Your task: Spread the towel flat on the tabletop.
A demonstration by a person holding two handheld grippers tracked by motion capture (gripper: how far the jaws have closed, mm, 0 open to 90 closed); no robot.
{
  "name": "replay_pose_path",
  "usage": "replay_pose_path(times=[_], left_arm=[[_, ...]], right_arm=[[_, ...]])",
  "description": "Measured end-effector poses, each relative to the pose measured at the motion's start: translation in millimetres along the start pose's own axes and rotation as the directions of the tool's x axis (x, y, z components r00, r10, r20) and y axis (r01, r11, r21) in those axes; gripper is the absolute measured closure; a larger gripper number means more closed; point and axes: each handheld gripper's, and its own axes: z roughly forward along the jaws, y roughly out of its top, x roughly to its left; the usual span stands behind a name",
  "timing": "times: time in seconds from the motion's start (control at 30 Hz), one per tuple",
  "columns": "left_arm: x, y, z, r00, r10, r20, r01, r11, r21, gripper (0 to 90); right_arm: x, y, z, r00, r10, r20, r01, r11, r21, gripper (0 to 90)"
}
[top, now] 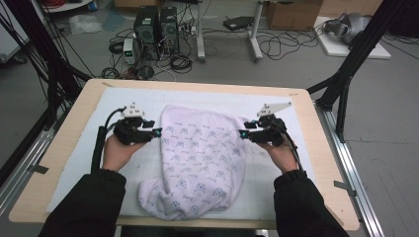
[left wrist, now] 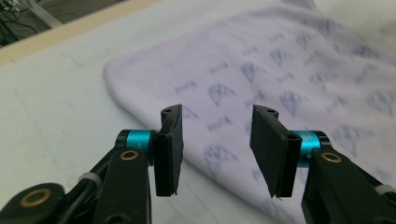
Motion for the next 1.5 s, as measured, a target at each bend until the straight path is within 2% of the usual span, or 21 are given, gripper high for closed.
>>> replay_pose_path(times=[0.03, 0.07, 0.1, 0.13, 0.23, 0.27, 0.3, 0.33, 0.53, 0.6, 0.67, 0.73, 0.77, 0.8, 0.87, 1.03, 1.07, 1.1, 1.13, 1.23, 1.5], left_arm=[[0.0, 0.0, 0.0, 1.0, 0.0, 0.0, 0.0, 1.0, 0.0, 53.6], [-8.7, -13.7, -3.1, 0.9996, 0.0, 0.029, 0.0, 1.0, 0.002, 52.6], [-8.7, -13.7, -3.1, 0.9996, 0.0, 0.029, 0.0, 1.0, 0.002, 52.6], [-17.6, -25.2, -6.7, 0.9989, 0.007, 0.047, -0.007, 0.9999, 0.014, 52.4], [-26.8, -36.6, -10.4, 0.9971, 0.005, 0.075, -0.005, 1.0, 0.004, 51.6], [-34.4, -45.9, -15.0, 0.9957, 0.009, 0.092, -0.009, 1.0, -0.001, 51.3], [-34.4, -45.9, -15.0, 0.9957, 0.009, 0.092, -0.009, 1.0, -0.001, 50.9], [-40.0, -51.9, -18.6, 0.9935, 0.006, 0.114, -0.004, 0.9999, -0.013, 50.0], [-53.8, -54.1, -21.2, 0.9859, 0.052, 0.159, -0.05, 0.9986, -0.018, 47.2], [-58.2, -54.5, -16.9, 0.9801, 0.07, 0.186, -0.07, 0.9975, -0.005, 46.6], [-61.1, -56.9, -11.5, 0.9785, 0.084, 0.188, -0.088, 0.996, 0.016, 49.4], [-62.4, -60.6, -3.5, 0.9739, 0.094, 0.207, -0.111, 0.9915, 0.069, 55.0], [-62.4, -60.6, -3.5, 0.9739, 0.094, 0.207, -0.111, 0.9915, 0.069, 57.5], [-62.8, -62.0, 1.7, 0.9732, 0.099, 0.207, -0.123, 0.987, 0.104, 59.6], [-63.6, -63.3, 7.6, 0.9709, 0.094, 0.22, -0.123, 0.9848, 0.123, 63.7], [-63.6, -64.0, 11.9, 0.9676, 0.075, 0.241, -0.106, 0.9873, 0.118, 80.8], [-64.1, -63.5, 11.1, 0.97, 0.072, 0.232, -0.102, 0.988, 0.116, 82.8], [-64.1, -63.5, 11.1, 0.97, 0.072, 0.232, -0.102, 0.988, 0.116, 85.0], [-64.0, -63.0, 10.5, 0.9709, 0.071, 0.229, -0.099, 0.9886, 0.113, 85.9], [-62.5, -61.2, 6.4, 0.9758, 0.076, 0.205, -0.096, 0.9912, 0.091, 86.3], [-51.7, -49.5, 6.1, 0.9876, 0.039, 0.152, -0.046, 0.998, 0.044, 86.4]], right_arm=[[6.5, -5.6, -2.0, 0.9999, -0.005, -0.01, 0.005, 1.0, 0.004, 56.3], [12.7, -11.1, -4.1, 0.9996, -0.003, -0.027, 0.003, 1.0, -0.002, 56.0], [18.2, -16.3, -5.7, 0.9989, -0.003, -0.047, 0.002, 1.0, -0.01, 55.8], [24.6, -21.0, -7.4, 0.9983, -0.008, -0.058, 0.008, 1.0, -0.009, 55.5], [37.0, -30.4, -10.0, 0.997, -0.022, -0.074, 0.021, 1.0, -0.009, 54.4], [47.6, -37.5, -10.9, 0.9938, -0.015, -0.11, 0.018, 0.999, 0.027, 52.0], [47.6, -37.5, -10.9, 0.9938, -0.015, -0.11, 0.018, 0.999, 0.027, 52.0], [59.6, -47.2, -13.3, 0.9918, -0.034, -0.123, 0.035, 0.999, 0.004, 52.5], [86.0, -73.7, -6.7, 0.9825, -0.032, -0.184, 0.033, 0.999, 0.003, 51.1], [94.0, -76.6, -2.1, 0.9781, -0.042, -0.204, 0.05, 0.998, 0.034, 51.3], [98.1, -77.9, 2.4, 0.9768, -0.054, -0.207, 0.067, 0.996, 0.052, 52.0], [99.1, -80.8, 6.8, 0.9734, -0.041, -0.225, 0.058, 0.996, 0.07, 54.3], [99.1, -80.8, 6.8, 0.9734, -0.041, -0.225, 0.058, 0.996, 0.07, 54.3], [100.2, -82.3, 12.0, 0.9757, -0.05, -0.213, 0.073, 0.992, 0.101, 56.1], [101.2, -82.8, 15.8, 0.9757, -0.05, -0.213, 0.079, 0.989, 0.126, 59.6], [102.0, -83.7, 18.3, 0.9807, -0.079, -0.179, 0.103, 0.986, 0.131, 73.3], [98.6, -83.7, 18.7, 0.9812, -0.072, -0.179, 0.096, 0.987, 0.13, 83.1], [98.6, -83.7, 18.7, 0.9812, -0.072, -0.179, 0.096, 0.987, 0.13, 83.1], [93.5, -83.5, 19.5, 0.977, -0.037, -0.21, 0.066, 0.989, 0.133, 87.4], [91.2, -81.5, 18.3, 0.9779, -0.038, -0.206, 0.068, 0.988, 0.14, 87.8], [62.3, -65.2, 3.4, 0.9946, -0.028, -0.1, 0.034, 0.998, 0.062, 87.9]])
